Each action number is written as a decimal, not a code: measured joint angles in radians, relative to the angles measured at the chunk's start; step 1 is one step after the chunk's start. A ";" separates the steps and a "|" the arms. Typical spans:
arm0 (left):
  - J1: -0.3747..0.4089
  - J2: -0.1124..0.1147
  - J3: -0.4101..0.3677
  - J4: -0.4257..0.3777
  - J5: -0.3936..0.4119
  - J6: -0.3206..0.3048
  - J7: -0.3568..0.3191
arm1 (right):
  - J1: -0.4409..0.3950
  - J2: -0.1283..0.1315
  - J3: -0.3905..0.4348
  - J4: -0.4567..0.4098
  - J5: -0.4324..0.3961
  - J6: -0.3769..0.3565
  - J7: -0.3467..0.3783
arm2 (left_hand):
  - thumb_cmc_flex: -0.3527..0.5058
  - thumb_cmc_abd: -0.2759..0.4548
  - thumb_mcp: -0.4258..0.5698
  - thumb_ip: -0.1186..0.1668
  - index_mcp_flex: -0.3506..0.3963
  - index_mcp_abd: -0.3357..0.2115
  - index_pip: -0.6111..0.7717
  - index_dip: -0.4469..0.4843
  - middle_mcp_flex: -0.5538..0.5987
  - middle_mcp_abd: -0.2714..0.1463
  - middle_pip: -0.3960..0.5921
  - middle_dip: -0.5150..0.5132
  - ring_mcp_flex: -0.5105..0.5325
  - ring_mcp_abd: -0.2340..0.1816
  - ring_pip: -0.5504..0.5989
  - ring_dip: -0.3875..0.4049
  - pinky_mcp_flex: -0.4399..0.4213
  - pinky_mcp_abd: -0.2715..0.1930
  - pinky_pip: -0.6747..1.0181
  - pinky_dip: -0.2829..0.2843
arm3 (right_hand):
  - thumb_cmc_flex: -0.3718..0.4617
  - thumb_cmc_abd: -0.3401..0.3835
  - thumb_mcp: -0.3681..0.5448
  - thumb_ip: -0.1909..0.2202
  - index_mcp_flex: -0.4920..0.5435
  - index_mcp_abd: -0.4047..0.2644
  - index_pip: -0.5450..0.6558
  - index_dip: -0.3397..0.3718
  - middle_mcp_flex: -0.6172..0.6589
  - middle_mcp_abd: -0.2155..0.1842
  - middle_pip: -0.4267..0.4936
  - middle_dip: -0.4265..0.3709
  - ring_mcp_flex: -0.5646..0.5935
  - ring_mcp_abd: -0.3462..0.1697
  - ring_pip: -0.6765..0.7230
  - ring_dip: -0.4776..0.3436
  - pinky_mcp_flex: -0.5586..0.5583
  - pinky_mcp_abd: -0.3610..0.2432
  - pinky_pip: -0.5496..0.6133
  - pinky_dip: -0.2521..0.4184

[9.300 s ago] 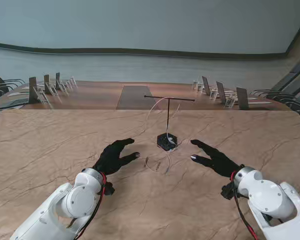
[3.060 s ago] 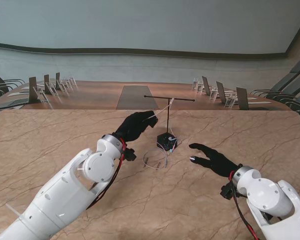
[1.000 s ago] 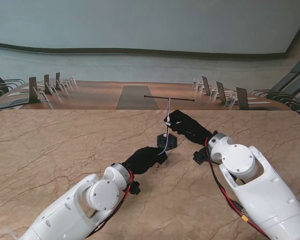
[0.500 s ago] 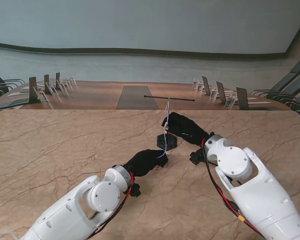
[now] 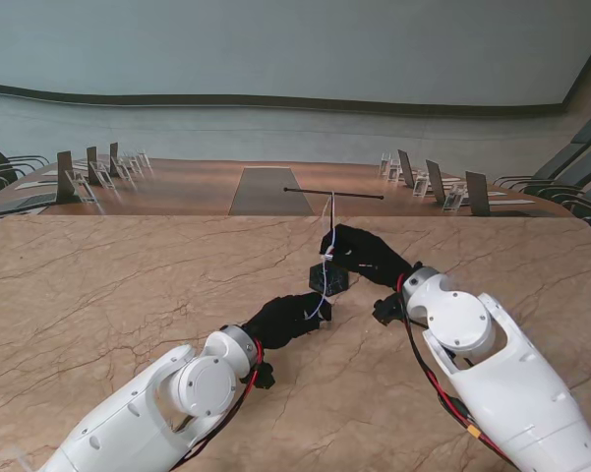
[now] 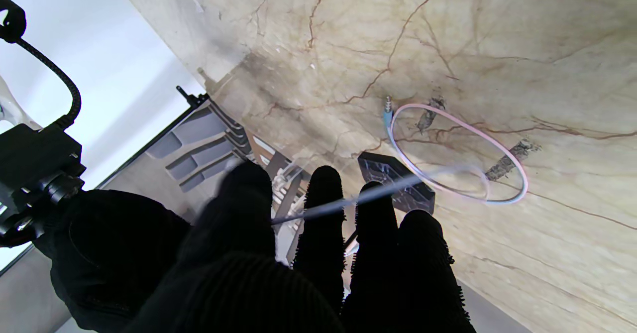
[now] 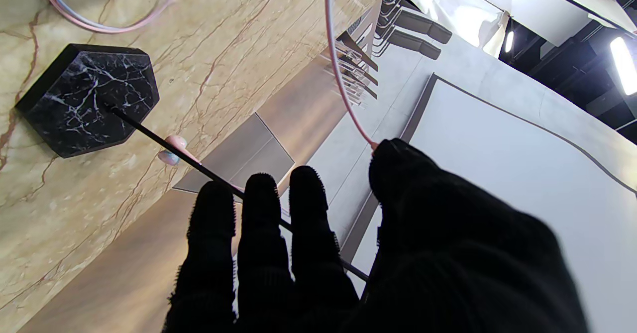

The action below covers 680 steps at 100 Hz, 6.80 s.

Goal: Take the wired earphone off the rack, coil the cable and place them on the table

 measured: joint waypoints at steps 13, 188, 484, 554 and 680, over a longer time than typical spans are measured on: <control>0.001 0.002 -0.005 0.000 -0.003 -0.002 -0.007 | -0.005 0.000 0.005 -0.003 0.000 0.000 0.007 | -0.213 -0.013 0.005 0.000 -0.054 0.055 -0.178 -0.058 -0.120 -0.024 -0.049 -0.241 -0.064 -0.043 -0.193 -0.128 -0.056 -0.002 -0.259 -0.184 | -0.021 -0.012 0.065 0.003 0.020 0.010 -0.011 0.053 0.007 0.000 0.000 0.000 0.000 -0.001 0.000 0.000 -0.001 0.000 0.000 0.000; -0.050 -0.039 -0.050 0.082 -0.253 -0.075 0.039 | -0.116 0.049 0.060 -0.105 -0.122 0.016 0.140 | -0.702 0.149 -0.051 -0.038 -0.063 0.127 -0.462 -0.218 -0.154 -0.059 -0.291 -0.528 -0.112 -0.127 -0.729 -0.521 -0.046 0.014 -1.081 -0.391 | -0.012 -0.075 0.376 0.126 0.298 0.158 0.150 0.082 0.442 0.169 0.249 0.023 0.275 0.138 0.271 0.105 0.153 0.132 0.244 -0.014; -0.362 -0.212 0.099 0.408 -0.639 -0.268 0.021 | -0.186 0.088 0.062 -0.199 -0.169 0.110 0.287 | -0.797 0.190 -0.052 -0.038 0.309 0.245 -0.522 -0.271 0.268 0.091 -0.323 -0.593 0.209 0.062 -0.510 -0.598 0.150 0.090 -0.497 -0.686 | -0.022 -0.088 0.404 0.149 0.334 0.156 0.150 0.110 0.444 0.176 0.287 0.024 0.277 0.142 0.296 0.119 0.153 0.139 0.260 -0.001; -0.409 -0.195 0.074 0.429 -0.617 -0.284 -0.022 | -0.117 0.089 0.020 -0.163 -0.136 0.118 0.299 | -0.745 0.214 -0.051 -0.038 0.309 0.246 -0.522 -0.272 0.279 0.092 -0.323 -0.594 0.209 0.066 -0.510 -0.605 0.150 0.092 -0.497 -0.686 | -0.022 -0.091 0.412 0.149 0.339 0.156 0.158 0.104 0.453 0.176 0.298 0.024 0.286 0.143 0.307 0.123 0.159 0.141 0.270 0.000; -0.428 -0.166 0.046 0.371 -0.598 -0.300 -0.032 | -0.067 0.086 0.022 -0.151 -0.131 0.089 0.299 | -0.616 0.244 -0.050 -0.038 0.264 0.246 -0.522 -0.269 0.292 0.091 -0.322 -0.594 0.237 0.067 -0.500 -0.605 0.182 0.100 -0.471 -0.686 | -0.033 -0.098 0.429 0.168 0.347 0.156 0.164 0.099 0.471 0.179 0.314 0.047 0.305 0.150 0.322 0.134 0.178 0.156 0.289 0.011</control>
